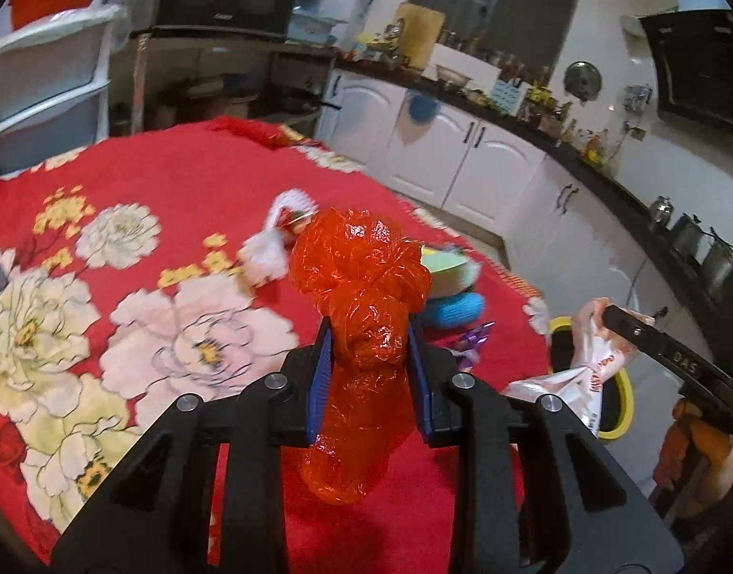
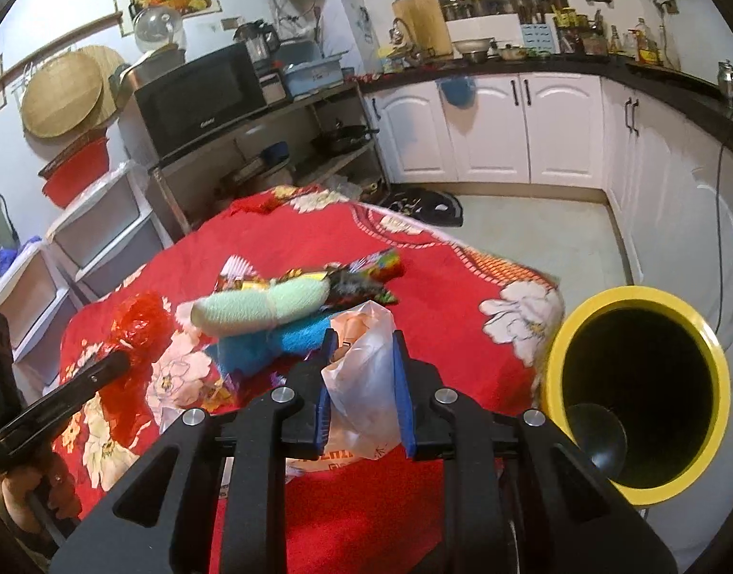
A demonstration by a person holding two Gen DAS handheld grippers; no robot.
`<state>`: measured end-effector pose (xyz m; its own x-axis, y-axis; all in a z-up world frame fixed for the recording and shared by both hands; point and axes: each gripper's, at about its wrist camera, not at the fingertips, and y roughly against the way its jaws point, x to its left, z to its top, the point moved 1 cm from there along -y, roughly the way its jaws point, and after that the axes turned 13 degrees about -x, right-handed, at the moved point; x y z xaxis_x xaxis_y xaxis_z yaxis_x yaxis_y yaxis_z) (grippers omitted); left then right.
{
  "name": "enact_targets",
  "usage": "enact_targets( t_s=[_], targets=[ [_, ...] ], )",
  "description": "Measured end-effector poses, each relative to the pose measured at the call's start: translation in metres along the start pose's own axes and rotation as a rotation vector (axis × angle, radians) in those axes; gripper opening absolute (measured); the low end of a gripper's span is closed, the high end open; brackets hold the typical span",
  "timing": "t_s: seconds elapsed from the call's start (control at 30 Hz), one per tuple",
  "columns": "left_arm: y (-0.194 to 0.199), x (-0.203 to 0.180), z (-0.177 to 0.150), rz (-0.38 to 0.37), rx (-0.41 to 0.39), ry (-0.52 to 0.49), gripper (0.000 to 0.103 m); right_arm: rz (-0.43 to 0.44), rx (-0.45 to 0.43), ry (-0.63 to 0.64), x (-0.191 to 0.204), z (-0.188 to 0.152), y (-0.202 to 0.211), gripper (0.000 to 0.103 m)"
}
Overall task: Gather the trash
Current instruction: 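Carry both bags over the yellow-rimmed trash bin with both tools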
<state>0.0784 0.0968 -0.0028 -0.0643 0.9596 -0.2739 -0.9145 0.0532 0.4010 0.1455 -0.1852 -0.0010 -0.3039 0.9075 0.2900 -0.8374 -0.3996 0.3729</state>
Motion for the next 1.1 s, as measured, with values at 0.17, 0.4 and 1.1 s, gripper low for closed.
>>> enact_targets(
  t_s=[0.17,0.4,1.1],
  targets=[
    [-0.002,-0.025,0.007,-0.04,-0.021,-0.03,0.022,-0.03,-0.041,-0.004,-0.017,0.011,0.014,0.021],
    [-0.009,-0.05,0.011,-0.088,-0.027,-0.057,0.022,-0.08,-0.087,-0.022,-0.042,0.023,0.031,0.021],
    [-0.04,-0.128,0.009,-0.229,-0.007,-0.122,0.022,-0.236,-0.167,-0.092,-0.116,0.041,0.064,0.021]
  ],
)
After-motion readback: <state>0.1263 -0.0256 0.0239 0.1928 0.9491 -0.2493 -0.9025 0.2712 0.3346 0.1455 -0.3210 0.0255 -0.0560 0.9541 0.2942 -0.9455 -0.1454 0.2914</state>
